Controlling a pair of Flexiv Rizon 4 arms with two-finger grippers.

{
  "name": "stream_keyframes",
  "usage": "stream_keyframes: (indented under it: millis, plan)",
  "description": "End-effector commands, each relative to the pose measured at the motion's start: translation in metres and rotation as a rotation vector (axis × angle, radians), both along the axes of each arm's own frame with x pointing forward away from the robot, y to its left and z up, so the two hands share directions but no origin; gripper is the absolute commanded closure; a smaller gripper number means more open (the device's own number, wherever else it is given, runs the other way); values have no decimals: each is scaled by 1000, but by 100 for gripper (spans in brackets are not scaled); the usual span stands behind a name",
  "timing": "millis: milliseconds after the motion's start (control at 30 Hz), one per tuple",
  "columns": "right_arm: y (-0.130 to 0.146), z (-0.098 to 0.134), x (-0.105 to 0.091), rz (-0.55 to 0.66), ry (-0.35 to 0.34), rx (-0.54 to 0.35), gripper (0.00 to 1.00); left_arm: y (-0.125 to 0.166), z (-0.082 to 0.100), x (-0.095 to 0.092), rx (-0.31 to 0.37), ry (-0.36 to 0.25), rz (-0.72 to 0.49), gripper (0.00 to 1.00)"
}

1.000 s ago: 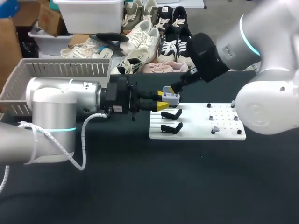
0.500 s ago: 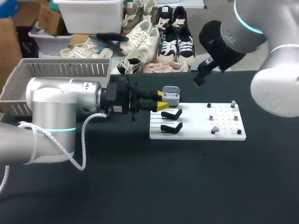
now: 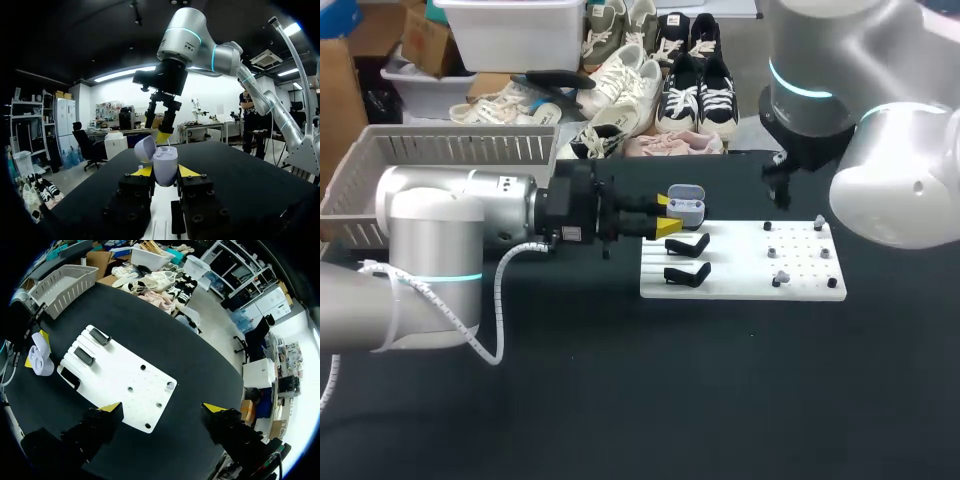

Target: Pick up each earbud case from the left stands, insert the matching earbuds, close the lid, and place the case in the box.

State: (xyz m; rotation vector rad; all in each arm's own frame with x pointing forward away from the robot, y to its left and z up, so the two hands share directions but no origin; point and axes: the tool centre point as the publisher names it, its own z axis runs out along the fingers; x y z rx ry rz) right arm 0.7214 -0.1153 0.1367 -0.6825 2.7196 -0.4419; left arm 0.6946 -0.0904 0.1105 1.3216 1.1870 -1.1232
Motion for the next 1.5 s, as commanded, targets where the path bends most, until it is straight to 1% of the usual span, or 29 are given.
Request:
stream_keyframes:
  millis: [33,167,400,533,600,700,733,800,833,900,933,967,1000,1033,1067,1100,1200,1333,1500]
  plan:
    - [-4,-15,15,-32,20,-44,0,0,0,1,-2,-1,-1,100]
    - [-12,-28,21,-47,56,-39,0,0,0,1,-2,-1,-1,100]
    - [-20,-49,35,-81,123,20,0,0,0,1,-2,-1,-1,100]
    - [-21,-59,41,-82,138,19,0,0,0,1,-2,-1,-1,100]
    - [-22,-64,44,-85,142,22,3,0,0,1,-2,-1,-1,100]
    - [-24,-70,47,-89,147,24,4,0,0,1,-2,-1,-1,100]
    - [-24,-72,48,-90,149,24,7,0,0,1,-2,-1,-1,100]
    - [-26,-76,50,-94,153,27,8,0,0,1,-2,-1,-1,100]
    - [-27,-77,50,-96,154,27,15,0,0,1,-2,-1,-1,100]
    - [-29,-79,50,-101,155,31,20,0,0,1,-2,-1,-1,100]
    - [-30,-81,50,-103,156,32,26,0,0,1,-2,-1,-1,100]
    - [-31,-82,51,-106,158,34,30,0,0,1,-2,-1,-1,100]
    - [-32,-83,51,-108,159,35,33,0,0,1,-2,-1,-1,100]
    - [-32,-84,50,-109,160,36,33,0,0,1,-2,-1,-1,100]
    - [-33,-85,50,-110,162,36,36,0,0,1,-2,-1,-1,100]
    - [-34,-87,51,-111,164,37,44,0,0,1,-2,-1,-1,100]
    - [-34,-88,50,-114,165,37,43,0,0,1,-2,-1,-1,100]
    - [-36,-91,49,-117,168,38,50,0,0,1,-2,-1,-1,100]
    - [-34,-95,47,-117,171,37,51,0,0,1,-2,-1,-1,100]
